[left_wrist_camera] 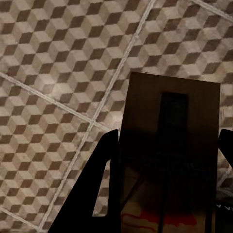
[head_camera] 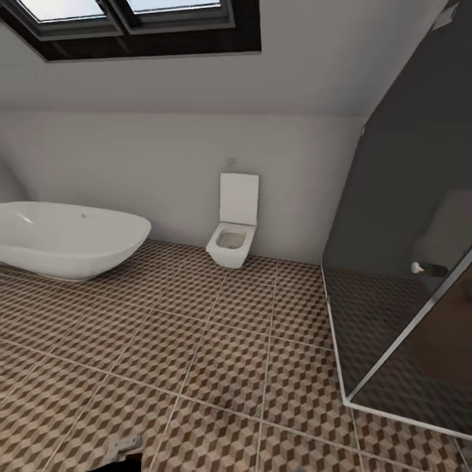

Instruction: Take the four mousetraps from the cabinet in the bathroom and place them on the bathroom floor. Make sure all four end up on the same floor surface, and ensure that at least two of them are either under or directly next to the same bathroom sink.

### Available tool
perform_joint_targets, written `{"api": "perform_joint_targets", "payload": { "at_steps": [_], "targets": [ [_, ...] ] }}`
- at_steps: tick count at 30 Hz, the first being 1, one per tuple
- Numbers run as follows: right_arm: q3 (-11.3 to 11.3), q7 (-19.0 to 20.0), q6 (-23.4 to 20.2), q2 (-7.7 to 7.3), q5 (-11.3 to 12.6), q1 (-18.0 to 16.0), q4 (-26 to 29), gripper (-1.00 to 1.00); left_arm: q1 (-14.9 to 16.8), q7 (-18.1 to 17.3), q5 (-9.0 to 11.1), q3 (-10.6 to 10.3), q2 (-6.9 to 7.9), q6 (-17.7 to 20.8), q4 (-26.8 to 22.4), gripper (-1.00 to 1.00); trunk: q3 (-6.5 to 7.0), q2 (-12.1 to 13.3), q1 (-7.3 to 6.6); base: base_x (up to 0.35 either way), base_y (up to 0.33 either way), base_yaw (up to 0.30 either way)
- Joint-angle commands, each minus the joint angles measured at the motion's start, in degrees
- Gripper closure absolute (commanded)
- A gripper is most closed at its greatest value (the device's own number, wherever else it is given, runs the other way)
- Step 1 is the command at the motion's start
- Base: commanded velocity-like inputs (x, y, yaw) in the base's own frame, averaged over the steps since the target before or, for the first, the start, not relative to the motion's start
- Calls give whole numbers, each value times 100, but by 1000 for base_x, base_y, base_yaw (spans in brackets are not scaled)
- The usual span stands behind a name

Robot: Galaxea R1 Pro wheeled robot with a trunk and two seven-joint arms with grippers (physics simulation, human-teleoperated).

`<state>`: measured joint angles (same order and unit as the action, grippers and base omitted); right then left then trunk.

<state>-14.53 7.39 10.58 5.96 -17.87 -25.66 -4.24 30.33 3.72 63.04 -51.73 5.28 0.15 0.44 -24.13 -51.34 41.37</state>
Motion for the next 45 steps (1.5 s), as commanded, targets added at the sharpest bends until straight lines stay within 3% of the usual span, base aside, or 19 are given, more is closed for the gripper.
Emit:
{"api": "perform_joint_targets", "payload": {
  "at_steps": [1,45],
  "targets": [
    [-24,-1,41,2,-2,-10,-24,100,2,23,27,-48,-1,2,1,100,-10,-5,0,0,0,269],
    [-24,-10,41,9,-6,-1,-24,100,-1,16,25,-48,-10,2,0,100,-202,-5,0,0,0,270]
  ]
}}
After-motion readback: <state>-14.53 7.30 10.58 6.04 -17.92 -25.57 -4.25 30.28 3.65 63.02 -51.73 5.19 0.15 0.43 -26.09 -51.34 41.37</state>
